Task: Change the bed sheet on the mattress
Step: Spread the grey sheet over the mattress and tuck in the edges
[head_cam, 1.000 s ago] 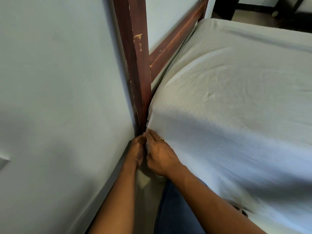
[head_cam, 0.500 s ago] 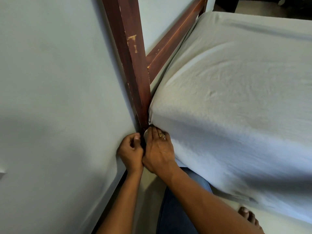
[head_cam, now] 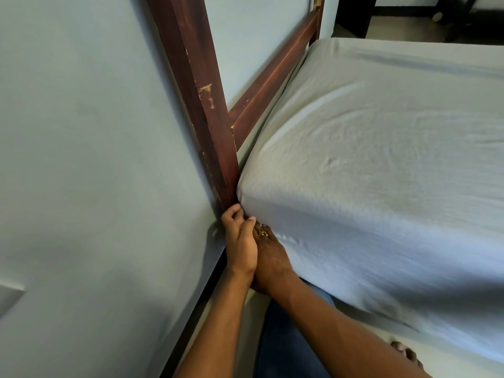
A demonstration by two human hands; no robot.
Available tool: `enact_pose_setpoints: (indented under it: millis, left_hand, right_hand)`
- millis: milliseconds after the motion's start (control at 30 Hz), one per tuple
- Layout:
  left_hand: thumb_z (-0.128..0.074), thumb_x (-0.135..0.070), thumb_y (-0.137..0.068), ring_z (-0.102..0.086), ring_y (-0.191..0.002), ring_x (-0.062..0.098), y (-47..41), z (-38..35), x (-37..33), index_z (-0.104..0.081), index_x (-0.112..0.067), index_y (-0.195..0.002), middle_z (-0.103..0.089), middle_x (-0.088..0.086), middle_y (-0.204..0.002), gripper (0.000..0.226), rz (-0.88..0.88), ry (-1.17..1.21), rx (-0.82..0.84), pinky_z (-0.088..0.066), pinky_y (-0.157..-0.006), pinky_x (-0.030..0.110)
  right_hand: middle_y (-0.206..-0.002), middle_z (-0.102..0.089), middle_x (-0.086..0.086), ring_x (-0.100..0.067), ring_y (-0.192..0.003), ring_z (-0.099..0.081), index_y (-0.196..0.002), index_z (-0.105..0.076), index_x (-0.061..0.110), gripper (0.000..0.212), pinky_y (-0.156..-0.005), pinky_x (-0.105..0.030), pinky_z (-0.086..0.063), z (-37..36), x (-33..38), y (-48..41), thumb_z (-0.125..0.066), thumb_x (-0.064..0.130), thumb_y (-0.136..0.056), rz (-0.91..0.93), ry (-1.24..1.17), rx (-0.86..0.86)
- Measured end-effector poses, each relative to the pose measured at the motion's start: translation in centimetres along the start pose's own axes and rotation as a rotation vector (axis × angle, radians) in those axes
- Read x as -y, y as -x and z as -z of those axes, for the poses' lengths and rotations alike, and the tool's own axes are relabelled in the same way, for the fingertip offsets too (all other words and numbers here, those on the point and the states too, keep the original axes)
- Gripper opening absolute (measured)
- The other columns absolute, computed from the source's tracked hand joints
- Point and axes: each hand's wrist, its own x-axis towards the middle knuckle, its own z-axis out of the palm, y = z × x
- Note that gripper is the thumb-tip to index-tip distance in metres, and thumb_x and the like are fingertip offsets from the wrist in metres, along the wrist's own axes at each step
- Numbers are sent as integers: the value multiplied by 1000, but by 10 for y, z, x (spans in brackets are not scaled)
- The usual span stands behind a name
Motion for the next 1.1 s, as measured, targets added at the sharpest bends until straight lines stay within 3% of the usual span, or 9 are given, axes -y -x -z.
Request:
enact_pose_setpoints:
  millis: [100, 200, 400, 500, 667, 800, 933, 1033, 1100]
  left_hand:
    - [-65, -34, -76, -58, -92, 18, -19, -3, -7, -42, -14, -105, -56, 8, -100, 42, 93, 85, -6, -51, -77, 29]
    - [-61, -33, -87, -61, -95, 21, -26, 14, -7, -51, -8, -100, -60, 12, -98, 31, 105, 112, 25, -52, -85, 30]
    - [-46, 2, -93, -75, -73, 21, 4, 48, 8, -72, -9, -79, -75, 6, -76, 31, -127, -134, -432, -62, -74, 43]
    - [-52, -2, -98, -74, -81, 12, 18, 51, 19, -76, -16, -90, -77, -4, -82, 29, -201, -299, -291, -60, -79, 39]
    - [-54, 2, -97, -69, -109, 10, 9, 51, 19, -72, -33, -110, -76, -6, -111, 41, -12, -184, -78, -53, -99, 33]
    - [-50, 3, -99, -66, -112, 10, -3, 37, 9, -62, -14, -132, -70, 3, -125, 39, 128, -36, 7, -49, -101, 26]
    - [-50, 0, -97, -64, -113, 13, -12, 34, 11, -64, -13, -131, -70, 1, -123, 39, 172, -182, 63, -49, -103, 29]
    - [-56, -7, -93, -69, -101, 12, -13, 38, 14, -75, -23, -111, -75, -7, -107, 31, 18, -397, -152, -54, -97, 35]
    - [-60, -8, -92, -70, -93, 12, -12, 37, 12, -78, -22, -103, -77, -5, -100, 25, -81, -437, -277, -57, -89, 32]
  right_hand:
    - [-170, -5, -12, -27, -157, -8, -163, -3, 12, 104, -124, -34, 5, 8, -4, 3, -69, 34, -86, 9, -26, -14]
    - [-170, 2, -17, -30, -157, -3, -161, 4, 6, 113, -125, -37, 4, 9, -2, 3, -73, 31, -83, 30, 44, 19]
    - [-169, -2, -21, -33, -157, -7, -161, 0, 2, 107, -128, -42, -5, 9, 4, 0, -67, 37, -85, 9, 112, 21]
    - [-168, -5, -20, -33, -156, -6, -161, -1, 3, 108, -127, -45, -9, 10, 8, -10, -64, 44, -84, -15, 142, 23]
    - [-170, 5, -17, -30, -157, 4, -162, 5, 7, 113, -128, -46, -2, -1, 1, -5, -68, 42, -83, 16, 72, 64]
    - [-171, 0, -11, -25, -158, -3, -163, 1, 9, 115, -128, -36, -1, 4, -11, -1, -75, 31, -79, 57, -102, 32]
    - [-171, -2, -9, -23, -157, -4, -163, -4, 10, 111, -128, -32, 0, 6, -12, 1, -75, 23, -78, 47, -197, 35]
    - [-164, -30, -16, -30, -151, -30, -158, -29, 6, 96, -126, -38, -23, 8, -13, 6, -73, 18, -74, 63, -232, -15]
    - [-135, -62, -16, -33, -122, -60, -136, -60, 6, 61, -107, -38, -48, 13, -14, 11, -58, 19, -76, 64, -281, -138]
